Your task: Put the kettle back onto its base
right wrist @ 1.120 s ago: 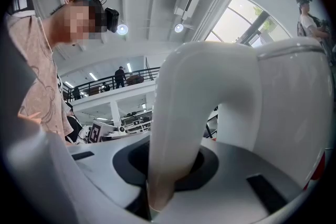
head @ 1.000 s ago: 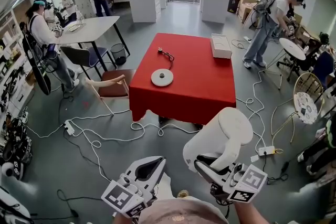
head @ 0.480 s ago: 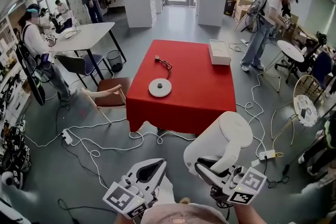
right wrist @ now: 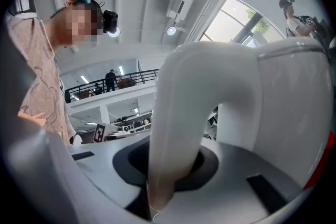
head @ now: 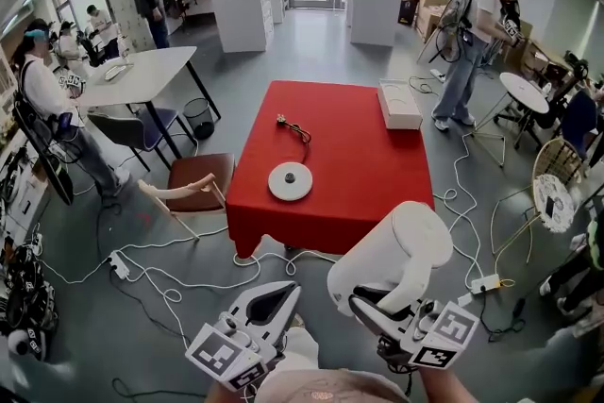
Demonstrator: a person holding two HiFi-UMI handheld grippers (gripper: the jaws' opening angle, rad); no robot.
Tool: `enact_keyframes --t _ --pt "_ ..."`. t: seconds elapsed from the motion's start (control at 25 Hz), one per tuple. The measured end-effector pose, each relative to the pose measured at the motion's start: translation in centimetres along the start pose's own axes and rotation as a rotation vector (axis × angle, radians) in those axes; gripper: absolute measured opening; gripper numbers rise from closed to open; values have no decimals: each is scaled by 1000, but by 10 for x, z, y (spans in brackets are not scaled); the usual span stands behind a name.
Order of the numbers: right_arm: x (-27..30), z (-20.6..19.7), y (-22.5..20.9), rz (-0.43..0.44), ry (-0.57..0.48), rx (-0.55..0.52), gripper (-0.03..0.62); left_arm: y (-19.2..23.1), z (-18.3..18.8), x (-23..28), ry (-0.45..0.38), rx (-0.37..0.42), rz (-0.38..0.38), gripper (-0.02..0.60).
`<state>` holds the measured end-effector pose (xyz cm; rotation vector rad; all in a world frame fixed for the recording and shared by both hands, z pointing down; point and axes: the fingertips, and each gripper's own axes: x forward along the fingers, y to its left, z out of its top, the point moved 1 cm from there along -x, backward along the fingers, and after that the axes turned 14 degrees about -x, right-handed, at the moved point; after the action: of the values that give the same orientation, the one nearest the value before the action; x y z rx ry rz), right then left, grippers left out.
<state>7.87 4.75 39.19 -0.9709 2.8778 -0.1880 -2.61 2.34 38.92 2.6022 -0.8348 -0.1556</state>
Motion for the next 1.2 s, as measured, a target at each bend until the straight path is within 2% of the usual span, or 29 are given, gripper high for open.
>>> enact_keyframes --t 0.72,0.96,1.2 --pt "102 19 -63 -76 -52 -7 71 119 58 32 44 -4 -62 -2" --pt "112 23 -86 -90 -41 18 71 136 67 52 51 -11 -65 -2" --pt "118 27 -101 -67 -32 8 71 141 71 64 49 -7 -64 -2"
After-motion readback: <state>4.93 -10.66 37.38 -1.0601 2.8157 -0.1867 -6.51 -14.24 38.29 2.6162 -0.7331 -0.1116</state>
